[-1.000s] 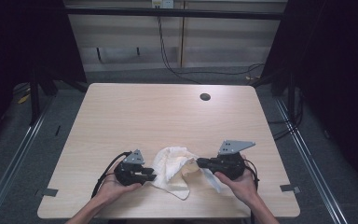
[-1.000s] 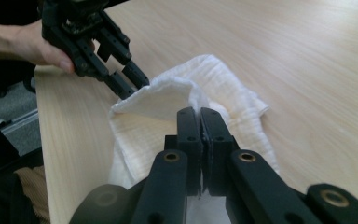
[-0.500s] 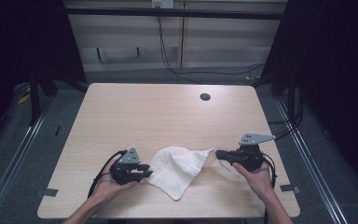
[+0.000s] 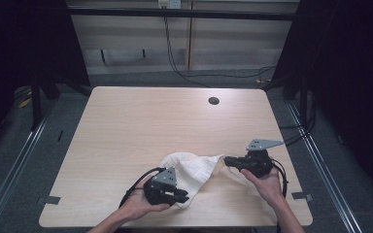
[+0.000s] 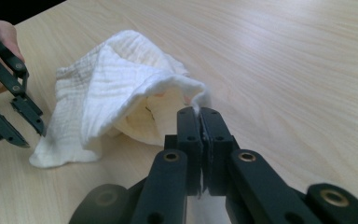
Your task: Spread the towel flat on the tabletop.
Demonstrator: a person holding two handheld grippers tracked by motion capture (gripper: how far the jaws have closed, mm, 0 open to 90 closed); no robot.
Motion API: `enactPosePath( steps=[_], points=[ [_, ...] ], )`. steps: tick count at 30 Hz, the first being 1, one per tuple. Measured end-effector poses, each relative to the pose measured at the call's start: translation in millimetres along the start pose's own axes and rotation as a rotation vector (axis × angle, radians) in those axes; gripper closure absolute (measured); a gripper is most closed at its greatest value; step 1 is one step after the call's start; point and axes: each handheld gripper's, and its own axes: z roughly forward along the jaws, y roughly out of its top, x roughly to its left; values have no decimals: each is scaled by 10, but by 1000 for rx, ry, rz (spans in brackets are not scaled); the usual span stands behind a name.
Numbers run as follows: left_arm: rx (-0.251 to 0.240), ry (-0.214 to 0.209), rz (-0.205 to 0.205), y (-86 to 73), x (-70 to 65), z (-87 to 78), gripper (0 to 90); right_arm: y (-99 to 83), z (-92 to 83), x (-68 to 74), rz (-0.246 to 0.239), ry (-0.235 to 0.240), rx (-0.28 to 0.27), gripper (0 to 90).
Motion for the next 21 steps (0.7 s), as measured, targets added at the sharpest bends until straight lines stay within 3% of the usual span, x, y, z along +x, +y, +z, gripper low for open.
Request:
enactPosePath(
  steps=[3,4,12,16,18,19,21],
  points=[
    [-9,31,10,-48,-12,22,765,-32,40,-11,3,1,16,876],
    [-5,8,0,-48,-8,55,764,-49,58,-14,7,-2,29,876],
    [25,-13,21,-92,-72,123,762,-69,66,-44,18,-8,29,875],
    [35,-23,18,-99,-88,170,669,-74,81,-36,9,-4,39,876],
    [50,-6,33,-86,-104,171,666,-72,80,-29,8,-1,39,876],
    [35,-2,33,-91,-116,181,666,-72,80,-29,8,-1,39,876],
    [31,21,50,-104,-138,182,715,-73,84,-30,9,-2,42,876]
  ],
)
